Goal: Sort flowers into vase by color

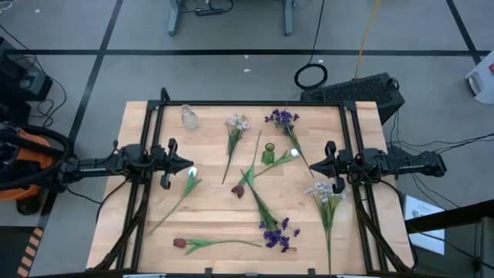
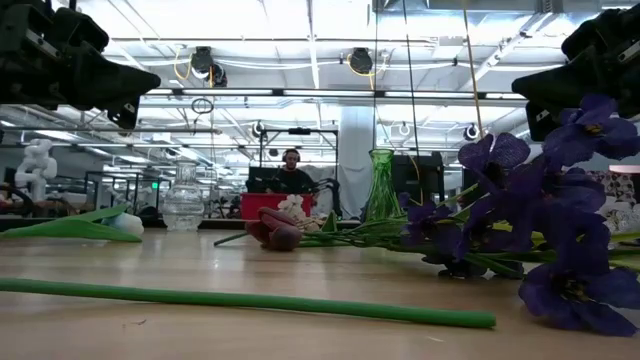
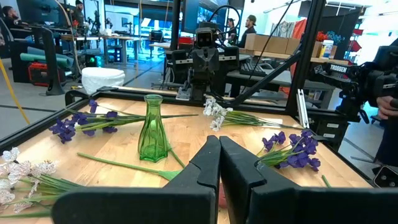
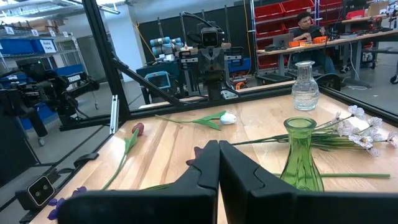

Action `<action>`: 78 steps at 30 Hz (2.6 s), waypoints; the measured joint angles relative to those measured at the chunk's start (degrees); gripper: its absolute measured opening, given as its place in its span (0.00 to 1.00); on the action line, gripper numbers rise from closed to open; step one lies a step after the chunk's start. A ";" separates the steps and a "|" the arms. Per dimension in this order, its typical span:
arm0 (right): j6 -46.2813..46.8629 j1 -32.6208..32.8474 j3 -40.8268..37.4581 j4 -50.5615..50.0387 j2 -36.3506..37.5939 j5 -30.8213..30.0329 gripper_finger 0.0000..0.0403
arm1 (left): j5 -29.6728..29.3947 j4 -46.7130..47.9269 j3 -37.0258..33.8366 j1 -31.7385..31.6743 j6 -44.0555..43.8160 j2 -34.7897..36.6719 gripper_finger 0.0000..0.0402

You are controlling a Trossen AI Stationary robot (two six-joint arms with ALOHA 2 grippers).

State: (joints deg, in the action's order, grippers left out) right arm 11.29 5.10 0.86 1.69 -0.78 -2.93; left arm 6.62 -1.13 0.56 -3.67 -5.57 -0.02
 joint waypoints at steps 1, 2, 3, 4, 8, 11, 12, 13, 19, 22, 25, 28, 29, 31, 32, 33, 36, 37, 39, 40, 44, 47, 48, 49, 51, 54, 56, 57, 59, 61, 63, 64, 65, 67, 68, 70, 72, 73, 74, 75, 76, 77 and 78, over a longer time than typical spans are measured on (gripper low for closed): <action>0.00 -0.01 0.00 0.37 -0.02 -0.02 0.00 | 0.01 0.00 0.01 -0.01 -0.01 -0.01 0.03; -0.07 -0.02 0.00 1.08 -0.02 -0.23 0.00 | -0.01 0.00 0.01 0.00 0.00 -0.01 0.03; -0.15 -0.02 0.00 1.96 -0.05 -0.94 0.00 | 0.00 0.00 0.00 0.01 0.00 -0.01 0.03; 0.00 -0.02 0.00 2.97 -0.28 -1.53 0.00 | 0.01 0.00 0.02 0.01 -0.01 0.01 0.03; -0.75 0.31 2.73 3.50 -3.41 -3.04 0.00 | 0.01 0.02 0.00 0.00 -0.01 0.01 0.03; -0.87 1.12 7.96 0.91 -9.59 -12.42 0.00 | -0.01 0.03 0.02 0.01 0.00 0.00 0.03; -0.89 1.36 10.16 -0.09 -12.37 -16.01 0.00 | 0.01 0.03 0.01 0.01 0.00 0.00 0.03; -0.88 1.61 12.63 -0.79 -15.55 -19.40 0.00 | 0.01 0.04 0.02 0.01 0.01 0.01 0.03; 6.72 2.26 32.61 -16.06 -37.24 -33.19 0.00 | -0.01 0.04 0.00 0.00 -0.01 0.01 0.03; 18.94 2.11 46.43 -37.81 -47.74 -34.44 0.00 | -0.01 0.04 0.00 -0.01 -0.01 0.01 0.03; 37.26 2.02 59.61 -61.74 -56.85 -32.82 0.00 | 0.00 0.07 0.01 0.01 -0.01 0.01 0.03; 53.61 2.15 68.84 -80.52 -63.92 -27.18 0.00 | 0.01 0.05 0.01 0.00 0.00 0.01 0.03; 57.75 2.36 70.81 -84.74 -65.59 -24.69 0.00 | 0.01 0.05 0.00 -0.01 -0.01 0.01 0.03; 65.43 2.87 72.88 -90.01 -68.03 -19.46 0.00 | 0.00 0.06 0.00 0.01 -0.01 0.01 0.03; 68.60 3.18 72.97 -91.16 -68.80 -16.85 0.00 | 0.00 0.07 0.00 0.01 0.01 0.01 0.03; 70.53 3.57 72.72 -91.67 -69.34 -14.44 0.01 | 0.00 0.06 0.00 0.01 0.01 0.01 0.03; 74.40 5.80 70.71 -90.96 -69.94 -9.43 0.04 | -0.01 0.05 0.02 -0.01 -0.01 0.01 0.03; 75.93 6.97 69.68 -90.14 -69.94 -8.27 0.06 | -0.01 0.06 0.00 0.01 0.01 0.01 0.03; 79.54 9.66 67.52 -87.74 -69.84 -6.19 0.10 | 0.01 0.07 0.00 0.00 -0.01 0.01 0.03; 81.53 11.14 66.28 -86.22 -69.78 -5.17 0.12 | -0.01 0.07 0.02 0.00 0.00 0.00 0.03; 89.09 17.53 61.68 -78.31 -69.76 -1.80 0.23 | -0.01 0.04 0.02 0.01 -0.01 0.01 0.03; 94.14 21.83 57.82 -71.61 -70.16 1.51 0.32 | 0.01 0.07 0.02 -0.01 0.00 0.01 0.03; 96.05 23.20 56.56 -69.74 -70.34 2.80 0.34 | 0.00 0.06 0.00 0.01 0.00 0.01 0.03; 97.95 24.40 55.13 -67.65 -70.54 4.20 0.37 | 0.00 0.07 0.02 0.00 0.00 0.01 0.03; 101.39 26.83 52.42 -63.59 -71.03 6.20 0.42 | 0.00 0.04 0.01 -0.01 0.01 0.01 0.03; 106.04 30.28 48.98 -57.22 -72.02 6.41 0.49 | 0.01 0.07 0.01 0.00 0.00 0.01 0.03; 108.27 32.05 47.12 -52.87 -73.02 6.40 0.54 | 0.00 0.07 0.02 -0.01 0.01 0.01 0.03; 109.03 32.82 46.30 -50.98 -73.59 6.39 0.56 | -0.01 0.07 0.00 0.01 -0.01 0.01 0.03; 109.77 34.04 45.11 -48.41 -74.91 6.38 0.60 | -0.01 0.06 0.01 -0.01 -0.01 0.01 0.03; 109.79 34.72 44.68 -47.75 -76.54 6.48 0.64 | -0.01 0.04 0.00 -0.01 -0.01 0.01 0.03; 109.80 34.94 44.65 -47.91 -78.36 8.10 0.67 | 0.00 0.07 0.00 0.00 0.00 0.01 0.03; 109.80 34.99 44.65 -47.91 -79.23 9.04 0.68 | -0.01 0.07 0.01 -0.01 0.00 0.01 0.03; 109.80 35.06 44.65 -47.93 -80.13 9.74 0.69 | -0.01 0.07 0.00 0.01 0.01 0.01 0.03; 109.81 35.15 44.65 -47.95 -82.01 10.69 0.71 | 0.00 0.07 0.00 0.00 0.01 0.01 0.03; 109.81 35.20 44.65 -47.93 -82.97 10.72 0.71 | -0.01 0.07 0.00 0.01 0.01 0.01 0.03; 109.81 35.20 44.65 -47.95 -84.99 10.70 0.72 | -0.01 0.07 0.02 -0.01 -0.01 0.01 0.03; 109.71 35.17 44.65 -47.89 -86.97 10.59 0.72 | 0.00 0.05 0.00 -0.01 0.00 0.01 0.03; 109.61 35.15 44.65 -47.84 -87.95 10.54 0.72 | 0.00 0.07 0.02 0.01 -0.01 0.01 0.03; 109.59 35.15 44.65 -47.80 -88.86 10.52 0.71 | -0.01 0.07 0.01 0.01 0.00 0.01 0.03; 109.55 35.15 44.72 -47.60 -89.69 10.40 0.70 | -0.01 0.07 0.01 0.01 0.01 0.01 0.03; 109.47 35.15 44.86 -47.32 -90.29 10.36 0.69 | 0.01 0.07 0.00 -0.01 -0.01 0.01 0.03; 109.00 35.15 44.96 -46.96 -90.86 10.32 0.67 | -0.01 0.07 0.02 0.01 -0.01 0.01 0.03; 108.62 35.13 44.96 -46.72 -91.42 10.20 0.63 | 0.01 0.07 0.02 0.01 -0.01 0.01 0.03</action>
State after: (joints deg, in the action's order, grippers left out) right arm 119.90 40.23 45.82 -45.03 -92.20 7.27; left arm 6.63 -1.06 0.58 -3.66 -5.58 -0.01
